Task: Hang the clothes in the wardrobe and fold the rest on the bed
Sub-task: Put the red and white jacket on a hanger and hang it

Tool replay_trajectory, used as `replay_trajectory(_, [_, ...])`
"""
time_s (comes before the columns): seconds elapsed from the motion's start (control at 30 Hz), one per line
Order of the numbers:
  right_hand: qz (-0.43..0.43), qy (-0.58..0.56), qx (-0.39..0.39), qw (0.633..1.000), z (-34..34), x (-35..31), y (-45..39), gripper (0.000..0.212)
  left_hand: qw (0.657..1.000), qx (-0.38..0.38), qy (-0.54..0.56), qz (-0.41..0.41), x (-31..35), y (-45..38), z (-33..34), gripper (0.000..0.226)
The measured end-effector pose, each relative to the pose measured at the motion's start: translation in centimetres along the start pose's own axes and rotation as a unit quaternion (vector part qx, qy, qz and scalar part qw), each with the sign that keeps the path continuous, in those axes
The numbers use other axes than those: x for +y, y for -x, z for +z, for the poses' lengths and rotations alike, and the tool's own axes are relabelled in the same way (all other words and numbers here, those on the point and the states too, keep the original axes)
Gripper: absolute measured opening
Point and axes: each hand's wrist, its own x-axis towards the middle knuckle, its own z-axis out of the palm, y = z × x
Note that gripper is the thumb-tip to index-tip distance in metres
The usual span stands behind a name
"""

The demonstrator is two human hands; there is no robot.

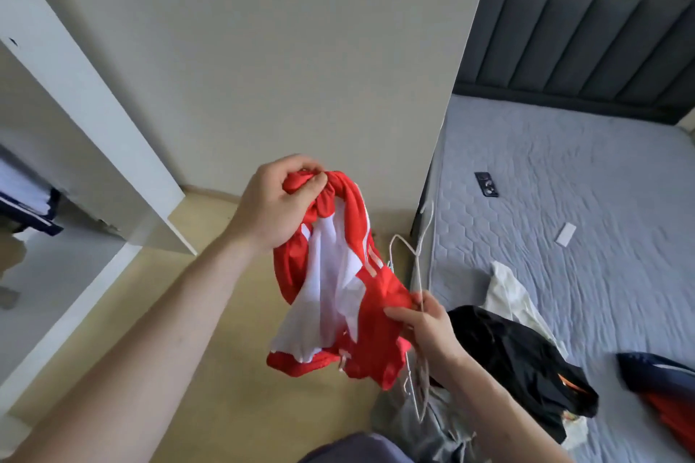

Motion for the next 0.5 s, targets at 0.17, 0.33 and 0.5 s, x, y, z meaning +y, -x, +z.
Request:
replay_trajectory(0.17, [-0.094,0.0,0.003,0.996,0.5,-6.8,1.3,0.032,0.976,-0.007,-0.201,-0.079,-6.8,1.3,-1.2,0.005])
replay_trajectory(0.33, [-0.149,-0.045,-0.029,0.987,2.6,-10.6,2.3,0.043,0.938,-0.107,-0.273,-0.185,-10.0,5.1,0.3,0.041])
replay_trajectory(0.5, [-0.148,-0.13,-0.011,0.98,5.3,-11.3,2.6,0.044,0.939,-0.291,-0.119,-0.139,-5.2,11.2,3.9,0.063])
